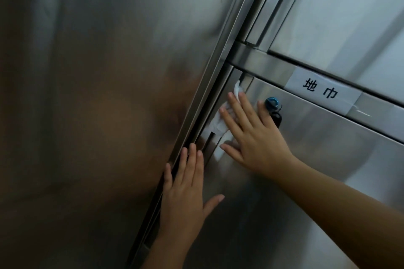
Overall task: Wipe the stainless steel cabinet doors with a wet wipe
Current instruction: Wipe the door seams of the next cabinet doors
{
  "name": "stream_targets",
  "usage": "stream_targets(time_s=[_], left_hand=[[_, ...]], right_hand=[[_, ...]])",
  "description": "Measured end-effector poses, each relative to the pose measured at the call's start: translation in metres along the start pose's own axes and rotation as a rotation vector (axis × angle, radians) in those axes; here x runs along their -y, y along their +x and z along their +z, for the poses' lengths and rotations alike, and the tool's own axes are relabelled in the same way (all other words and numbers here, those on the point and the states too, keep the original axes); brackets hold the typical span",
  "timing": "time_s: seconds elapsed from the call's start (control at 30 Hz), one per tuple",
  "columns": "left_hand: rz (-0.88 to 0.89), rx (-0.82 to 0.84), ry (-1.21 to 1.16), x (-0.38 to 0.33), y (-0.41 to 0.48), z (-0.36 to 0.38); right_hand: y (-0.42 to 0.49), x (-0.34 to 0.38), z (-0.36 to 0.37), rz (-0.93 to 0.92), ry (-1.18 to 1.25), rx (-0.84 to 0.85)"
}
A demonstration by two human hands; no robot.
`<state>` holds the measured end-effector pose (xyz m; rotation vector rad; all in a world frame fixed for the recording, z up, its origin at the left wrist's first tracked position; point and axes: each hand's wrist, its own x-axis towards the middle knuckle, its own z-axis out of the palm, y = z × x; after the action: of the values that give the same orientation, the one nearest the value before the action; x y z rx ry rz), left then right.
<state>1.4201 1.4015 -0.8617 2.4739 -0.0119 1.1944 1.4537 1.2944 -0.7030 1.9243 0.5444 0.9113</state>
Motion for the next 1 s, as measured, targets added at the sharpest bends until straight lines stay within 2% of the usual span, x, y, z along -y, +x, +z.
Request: stream_targets(time_s=[0.23, 0.43, 1.0], left_hand=[[-0.032, 0.097, -0.137, 0.002, 0.000, 0.006], [-0.089, 0.152, -0.166, 0.000, 0.002, 0.007], [-0.041, 0.140, -0.119, 0.006, -0.002, 0.009]], right_hand=[[0.014, 0.001, -0.004, 0.185, 0.021, -0.069], [0.018, 0.008, 0.002, 0.214, 0.006, -0.069], [-0.008, 0.024, 0.020, 0.042, -0.012, -0.037]])
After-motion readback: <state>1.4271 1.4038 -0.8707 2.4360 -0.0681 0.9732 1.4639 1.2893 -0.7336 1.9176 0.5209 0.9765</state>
